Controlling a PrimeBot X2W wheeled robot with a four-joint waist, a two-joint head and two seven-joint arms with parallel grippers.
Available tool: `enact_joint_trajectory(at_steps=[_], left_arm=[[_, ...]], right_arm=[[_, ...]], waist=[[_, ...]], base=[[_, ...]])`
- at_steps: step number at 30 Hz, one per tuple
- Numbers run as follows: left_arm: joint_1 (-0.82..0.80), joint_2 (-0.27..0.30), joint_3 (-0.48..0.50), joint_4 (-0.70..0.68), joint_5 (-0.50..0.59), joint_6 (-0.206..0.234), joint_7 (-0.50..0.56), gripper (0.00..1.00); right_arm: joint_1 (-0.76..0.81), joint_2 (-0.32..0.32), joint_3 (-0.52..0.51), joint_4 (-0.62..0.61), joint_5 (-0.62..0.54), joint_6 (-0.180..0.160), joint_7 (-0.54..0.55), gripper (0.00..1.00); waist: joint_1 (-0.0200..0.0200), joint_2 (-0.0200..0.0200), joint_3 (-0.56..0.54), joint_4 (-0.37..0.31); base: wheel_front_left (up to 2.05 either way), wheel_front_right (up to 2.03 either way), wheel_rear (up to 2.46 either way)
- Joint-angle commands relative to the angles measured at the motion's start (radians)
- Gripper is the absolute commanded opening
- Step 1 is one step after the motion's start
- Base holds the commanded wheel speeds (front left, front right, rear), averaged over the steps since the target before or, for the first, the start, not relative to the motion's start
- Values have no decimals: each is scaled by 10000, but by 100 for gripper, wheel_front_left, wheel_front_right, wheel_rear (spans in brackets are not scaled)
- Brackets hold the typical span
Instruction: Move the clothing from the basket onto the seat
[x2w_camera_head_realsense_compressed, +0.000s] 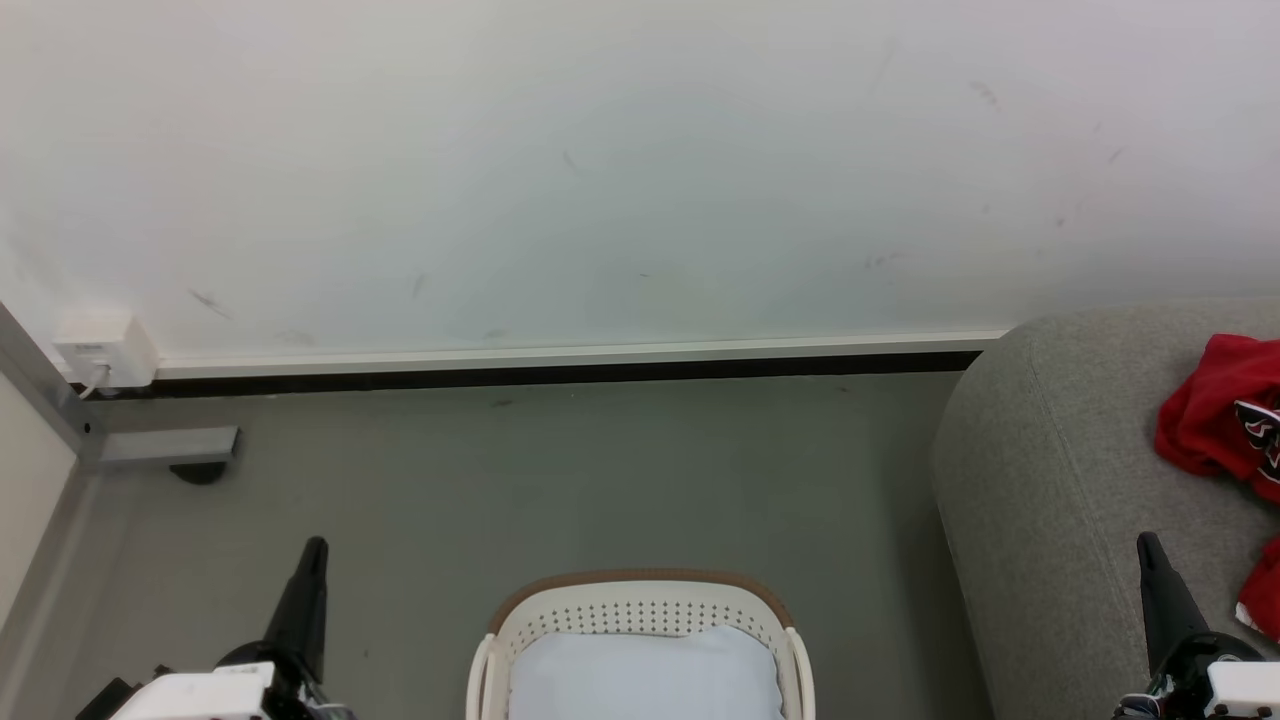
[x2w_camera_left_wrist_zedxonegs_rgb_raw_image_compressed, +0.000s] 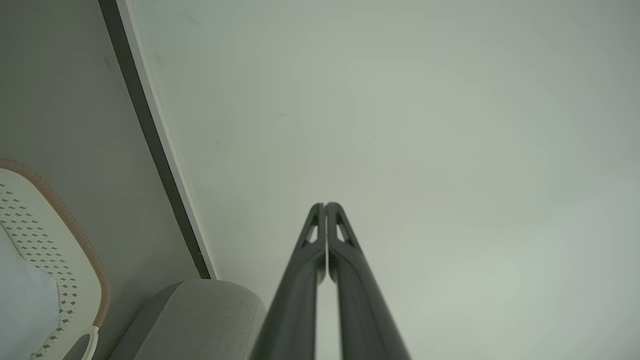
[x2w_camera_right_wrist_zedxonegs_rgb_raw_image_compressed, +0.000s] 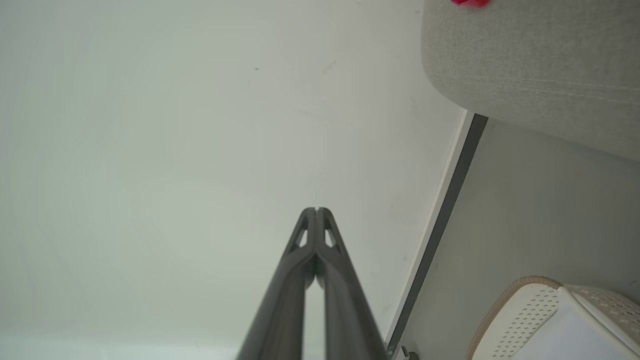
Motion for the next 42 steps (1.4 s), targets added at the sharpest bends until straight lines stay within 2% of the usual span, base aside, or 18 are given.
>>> enact_joint_trajectory(at_steps=[1,42], left_arm=[[-86,75,19,-28,-133,-59,33,0],[-86,75,19,-29,-134,-59,32,0]], right_arm=[[-122,-1,-40,-26,-49,-21,38,0],[-122,0,-42,-26,-51,-21,40,0]], waist=[[0,-1,0,0],[0,-1,0,0]], base=[[0,0,0],[0,0,0]])
